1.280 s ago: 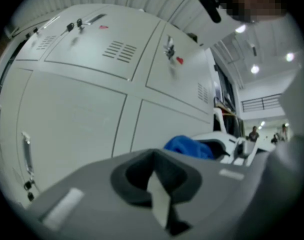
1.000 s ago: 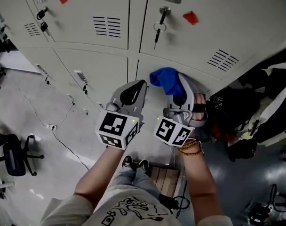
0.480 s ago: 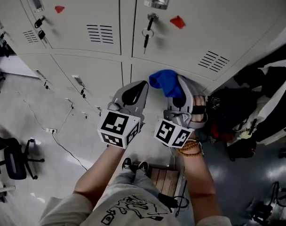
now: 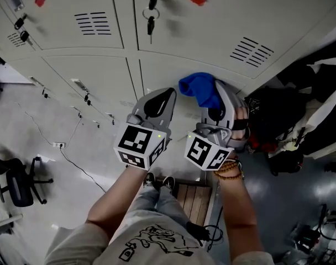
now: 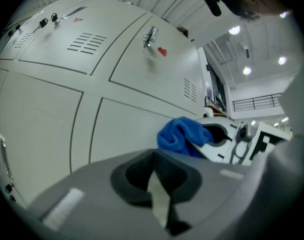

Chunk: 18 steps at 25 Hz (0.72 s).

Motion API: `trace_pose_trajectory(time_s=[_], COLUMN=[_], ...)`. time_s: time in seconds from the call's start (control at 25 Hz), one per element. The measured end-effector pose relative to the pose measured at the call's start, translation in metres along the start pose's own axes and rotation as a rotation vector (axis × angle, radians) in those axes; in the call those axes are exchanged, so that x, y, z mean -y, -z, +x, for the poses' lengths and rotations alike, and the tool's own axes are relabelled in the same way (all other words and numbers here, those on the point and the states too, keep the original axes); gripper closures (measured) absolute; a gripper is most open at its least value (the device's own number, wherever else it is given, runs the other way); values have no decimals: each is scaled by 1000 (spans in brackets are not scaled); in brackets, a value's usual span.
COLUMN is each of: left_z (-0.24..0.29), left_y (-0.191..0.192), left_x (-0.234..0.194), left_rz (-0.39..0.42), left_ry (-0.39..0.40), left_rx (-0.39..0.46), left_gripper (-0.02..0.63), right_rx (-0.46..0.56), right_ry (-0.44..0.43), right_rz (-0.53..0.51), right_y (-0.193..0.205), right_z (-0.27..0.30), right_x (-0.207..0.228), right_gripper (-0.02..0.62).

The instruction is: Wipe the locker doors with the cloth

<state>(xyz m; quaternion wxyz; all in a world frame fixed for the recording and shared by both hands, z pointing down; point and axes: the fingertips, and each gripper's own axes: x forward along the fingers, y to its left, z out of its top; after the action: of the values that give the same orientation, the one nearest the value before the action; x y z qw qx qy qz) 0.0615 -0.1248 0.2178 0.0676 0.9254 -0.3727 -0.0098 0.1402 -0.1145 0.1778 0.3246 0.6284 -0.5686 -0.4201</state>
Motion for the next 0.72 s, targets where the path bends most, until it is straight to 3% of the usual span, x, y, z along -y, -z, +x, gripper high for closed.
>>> trace_pose_trajectory(time_s=[0.36, 0.72], left_z=[-4, -2], left_y=[70, 162], left_x=[-8, -22], left_rz=[-27, -67], left_ry=[-27, -50], left_rx=[-73, -137], left_gripper=[607, 607], right_rx=[-11, -8], right_ry=[-58, -146], right_rz=[14, -4], right_y=[32, 70], right_z=[-9, -16], right_x=[-66, -175], right_gripper=[549, 549])
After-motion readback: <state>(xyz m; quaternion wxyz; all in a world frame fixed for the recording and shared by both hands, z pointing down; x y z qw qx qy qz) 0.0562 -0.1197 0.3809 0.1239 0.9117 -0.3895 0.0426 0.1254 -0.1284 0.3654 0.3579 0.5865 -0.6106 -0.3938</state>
